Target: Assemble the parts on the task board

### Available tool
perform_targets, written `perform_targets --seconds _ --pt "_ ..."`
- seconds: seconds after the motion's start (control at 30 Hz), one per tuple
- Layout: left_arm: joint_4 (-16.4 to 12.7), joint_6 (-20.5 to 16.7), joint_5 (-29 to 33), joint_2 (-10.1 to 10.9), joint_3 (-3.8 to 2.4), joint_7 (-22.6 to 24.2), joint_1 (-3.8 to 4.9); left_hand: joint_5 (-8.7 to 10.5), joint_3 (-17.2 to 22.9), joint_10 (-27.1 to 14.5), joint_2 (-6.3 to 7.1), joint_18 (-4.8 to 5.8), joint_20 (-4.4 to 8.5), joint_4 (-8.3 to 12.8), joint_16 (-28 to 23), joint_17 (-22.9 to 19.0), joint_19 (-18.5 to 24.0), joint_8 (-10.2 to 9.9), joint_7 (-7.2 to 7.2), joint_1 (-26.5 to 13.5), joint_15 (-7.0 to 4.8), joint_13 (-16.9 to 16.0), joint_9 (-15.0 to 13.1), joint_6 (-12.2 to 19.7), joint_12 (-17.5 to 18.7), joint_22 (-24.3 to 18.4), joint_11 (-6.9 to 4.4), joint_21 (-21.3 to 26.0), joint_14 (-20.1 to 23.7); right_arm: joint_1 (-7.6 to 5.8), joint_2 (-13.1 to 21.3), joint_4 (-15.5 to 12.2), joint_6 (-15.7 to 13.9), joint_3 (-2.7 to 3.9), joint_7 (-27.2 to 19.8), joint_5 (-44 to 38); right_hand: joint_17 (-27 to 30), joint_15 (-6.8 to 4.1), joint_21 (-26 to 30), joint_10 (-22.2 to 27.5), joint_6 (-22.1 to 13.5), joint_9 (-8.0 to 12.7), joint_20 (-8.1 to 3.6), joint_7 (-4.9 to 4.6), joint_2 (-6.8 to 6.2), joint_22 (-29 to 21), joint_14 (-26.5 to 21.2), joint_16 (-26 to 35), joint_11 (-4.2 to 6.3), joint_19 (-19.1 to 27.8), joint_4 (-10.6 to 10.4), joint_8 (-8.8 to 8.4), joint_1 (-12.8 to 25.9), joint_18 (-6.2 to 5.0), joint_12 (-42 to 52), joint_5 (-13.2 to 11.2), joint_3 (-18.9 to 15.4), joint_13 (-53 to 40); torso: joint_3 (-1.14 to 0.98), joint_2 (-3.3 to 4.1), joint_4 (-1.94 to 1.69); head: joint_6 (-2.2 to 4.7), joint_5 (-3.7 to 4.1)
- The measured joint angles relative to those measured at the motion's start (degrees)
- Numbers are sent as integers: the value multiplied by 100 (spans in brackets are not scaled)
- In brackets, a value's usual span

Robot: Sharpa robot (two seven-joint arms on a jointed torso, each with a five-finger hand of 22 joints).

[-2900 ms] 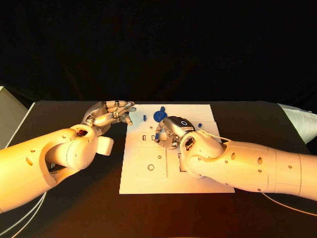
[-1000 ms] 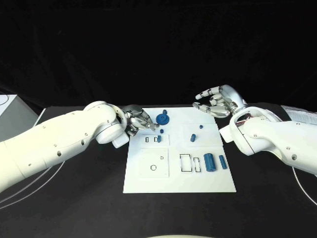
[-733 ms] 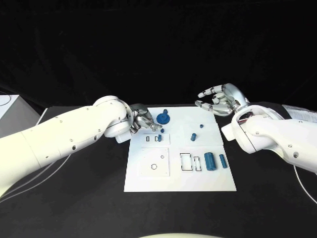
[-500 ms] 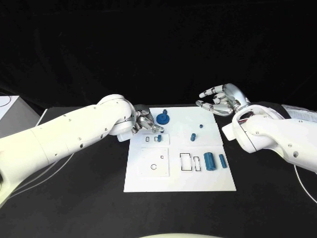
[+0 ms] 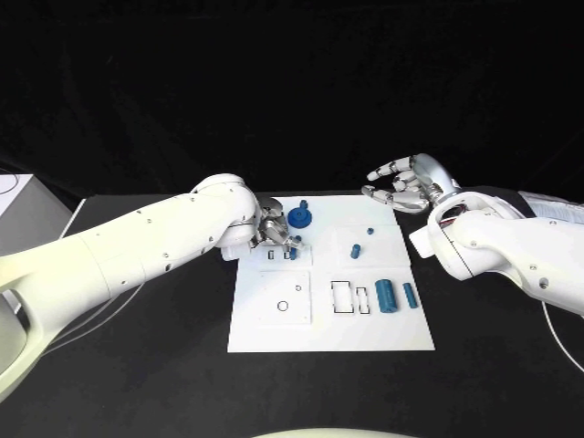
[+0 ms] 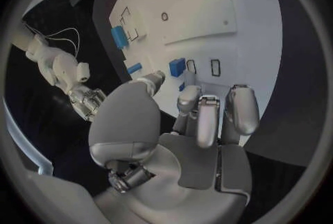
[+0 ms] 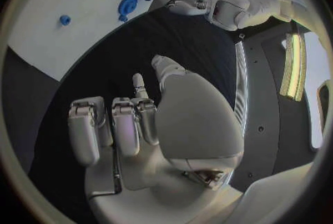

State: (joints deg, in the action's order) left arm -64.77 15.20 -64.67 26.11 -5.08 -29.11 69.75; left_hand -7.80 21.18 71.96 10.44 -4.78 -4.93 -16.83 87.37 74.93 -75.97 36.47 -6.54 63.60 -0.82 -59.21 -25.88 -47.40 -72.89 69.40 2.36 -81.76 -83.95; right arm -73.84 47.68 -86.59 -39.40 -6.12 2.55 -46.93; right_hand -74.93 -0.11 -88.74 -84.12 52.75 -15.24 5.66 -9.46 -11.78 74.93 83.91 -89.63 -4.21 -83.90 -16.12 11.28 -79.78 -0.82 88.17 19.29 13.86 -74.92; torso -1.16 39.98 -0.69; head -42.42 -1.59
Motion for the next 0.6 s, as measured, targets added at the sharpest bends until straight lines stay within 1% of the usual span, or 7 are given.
perform_targets --seconds 0.17,0.23,0.5,0.6 --pt "47 96 -42 -14 31 -18 1 0 0 0 -2 0 0 0 0 0 0 0 0 -2 0 0 -4 0 0 0 0 0 0 0 7 10 21 0 39 -46 0 0 0 0 0 0 0 0 0 0 0 0 0 0 0 0 0 0 0 0 0 0 10 8 -4 -15 19" --pt "53 121 -50 -18 41 -23 2 0 0 0 -23 0 0 0 0 0 0 1 0 -22 0 7 -16 0 20 -5 0 0 0 0 8 17 27 -1 50 -58 0 0 0 0 0 0 0 0 0 -1 0 0 0 0 0 0 0 0 0 0 0 1 14 9 -7 -20 24" --pt "43 196 -58 -43 66 -31 7 0 0 0 -23 0 0 0 0 0 0 15 0 -22 0 7 -21 -1 20 -9 0 1 0 0 4 66 46 -1 84 -97 0 0 0 0 0 0 0 0 0 -1 0 0 0 0 0 0 0 0 0 0 0 1 18 8 -8 -59 21" --pt "26 211 -56 -44 71 -34 7 0 1 0 -53 0 0 0 0 -1 0 15 0 -52 0 26 -20 0 20 -18 0 1 0 0 -3 81 51 -1 94 -104 1 0 0 0 0 0 0 0 -18 -1 0 0 0 0 0 0 18 0 0 0 0 1 18 4 -7 -66 14"
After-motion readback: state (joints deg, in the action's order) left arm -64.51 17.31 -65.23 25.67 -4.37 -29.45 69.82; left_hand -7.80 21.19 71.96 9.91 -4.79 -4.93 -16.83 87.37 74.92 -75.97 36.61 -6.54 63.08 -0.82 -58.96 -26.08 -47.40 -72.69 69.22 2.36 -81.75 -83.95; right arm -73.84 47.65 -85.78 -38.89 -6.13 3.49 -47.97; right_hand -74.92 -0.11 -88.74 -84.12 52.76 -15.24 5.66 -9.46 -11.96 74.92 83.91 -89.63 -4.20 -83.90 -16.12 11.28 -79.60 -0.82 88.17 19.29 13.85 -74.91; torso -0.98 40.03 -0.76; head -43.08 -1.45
